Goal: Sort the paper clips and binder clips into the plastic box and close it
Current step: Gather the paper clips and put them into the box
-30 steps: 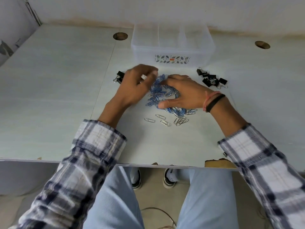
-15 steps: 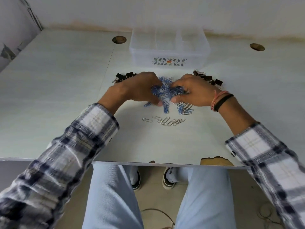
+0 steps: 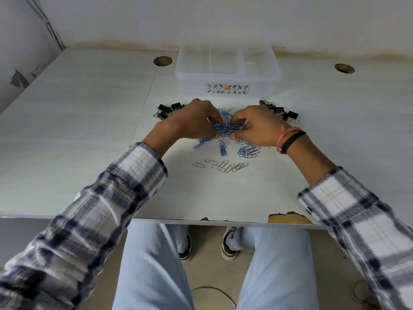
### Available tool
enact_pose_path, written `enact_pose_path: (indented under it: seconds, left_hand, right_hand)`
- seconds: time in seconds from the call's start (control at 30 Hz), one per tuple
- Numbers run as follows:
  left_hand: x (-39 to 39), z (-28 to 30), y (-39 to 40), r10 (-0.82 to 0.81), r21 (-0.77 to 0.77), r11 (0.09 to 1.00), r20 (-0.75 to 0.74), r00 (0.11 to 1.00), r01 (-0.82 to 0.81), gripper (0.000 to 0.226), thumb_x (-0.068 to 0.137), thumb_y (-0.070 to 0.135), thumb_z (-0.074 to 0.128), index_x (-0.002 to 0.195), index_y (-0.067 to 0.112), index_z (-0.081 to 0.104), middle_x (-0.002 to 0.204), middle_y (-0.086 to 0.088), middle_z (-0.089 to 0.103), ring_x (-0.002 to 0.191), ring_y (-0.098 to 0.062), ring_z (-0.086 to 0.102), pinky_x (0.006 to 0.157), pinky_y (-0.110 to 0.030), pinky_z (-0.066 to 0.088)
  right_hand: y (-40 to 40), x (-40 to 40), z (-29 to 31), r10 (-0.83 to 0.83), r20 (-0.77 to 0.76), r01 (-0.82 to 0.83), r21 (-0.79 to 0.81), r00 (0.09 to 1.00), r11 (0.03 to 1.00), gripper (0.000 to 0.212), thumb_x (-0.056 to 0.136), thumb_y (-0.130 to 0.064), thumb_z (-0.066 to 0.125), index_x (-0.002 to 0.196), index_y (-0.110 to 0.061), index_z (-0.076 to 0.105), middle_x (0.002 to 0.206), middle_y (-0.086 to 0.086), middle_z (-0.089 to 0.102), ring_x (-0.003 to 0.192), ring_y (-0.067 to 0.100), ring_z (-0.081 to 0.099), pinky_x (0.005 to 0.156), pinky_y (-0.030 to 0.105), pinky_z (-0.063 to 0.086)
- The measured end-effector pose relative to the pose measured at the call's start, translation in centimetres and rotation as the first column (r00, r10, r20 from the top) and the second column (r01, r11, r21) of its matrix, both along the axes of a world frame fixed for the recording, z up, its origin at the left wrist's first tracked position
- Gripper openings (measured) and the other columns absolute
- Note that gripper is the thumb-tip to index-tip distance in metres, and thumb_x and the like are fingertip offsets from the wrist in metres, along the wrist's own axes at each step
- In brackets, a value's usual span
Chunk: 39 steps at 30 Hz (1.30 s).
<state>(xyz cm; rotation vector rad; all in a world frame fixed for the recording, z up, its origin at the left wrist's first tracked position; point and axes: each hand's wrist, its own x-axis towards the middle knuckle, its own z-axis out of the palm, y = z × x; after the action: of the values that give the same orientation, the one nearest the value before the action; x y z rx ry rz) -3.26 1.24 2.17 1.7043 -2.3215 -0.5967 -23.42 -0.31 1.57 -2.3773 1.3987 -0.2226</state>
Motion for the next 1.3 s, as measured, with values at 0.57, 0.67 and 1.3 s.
enact_pose_path:
  seconds: [0.57, 0.67, 1.3]
  left_hand:
    - [0.2, 4.1, 0.0, 0.190, 0.276, 0.961, -0.601, 0.777, -0.022, 0.031, 0.083, -0.005, 0.077, 0.113, -0.008, 0.072, 0.101, -0.028, 0.075, 0.076, -0.021, 0.074, 0.075, -0.023, 0.063]
    - [-0.2, 5.6, -0.9, 0.191, 0.273, 0.962, -0.639, 0.745, -0.013, 0.028, 0.083, -0.005, 0.077, 0.110, -0.007, 0.073, 0.103, -0.027, 0.075, 0.082, -0.025, 0.075, 0.076, -0.024, 0.063]
    - [-8.7, 9.2, -17.7, 0.322, 0.218, 0.946, -0.525, 0.788, -0.241, 0.017, 0.085, -0.006, 0.076, 0.076, -0.002, 0.063, 0.084, -0.015, 0.069, 0.070, -0.019, 0.072, 0.061, -0.025, 0.063]
  right_hand:
    - [-0.2, -2.8, 2.5, -0.406, 0.655, 0.069, 0.476, 0.638, 0.877, 0.030, 0.076, 0.006, 0.080, 0.103, 0.015, 0.071, 0.088, 0.023, 0.074, 0.070, 0.024, 0.073, 0.071, 0.028, 0.062]
    - [-0.8, -3.7, 4.1, -0.419, 0.701, 0.049, 0.483, 0.577, 0.874, 0.033, 0.077, 0.005, 0.080, 0.106, 0.016, 0.069, 0.090, 0.022, 0.074, 0.077, 0.026, 0.074, 0.073, 0.027, 0.061]
    - [-13.6, -5.4, 8.0, -0.521, 0.578, 0.352, 0.387, 0.628, 0.852, 0.035, 0.071, 0.008, 0.083, 0.100, 0.021, 0.069, 0.101, 0.033, 0.071, 0.085, 0.039, 0.075, 0.077, 0.039, 0.064]
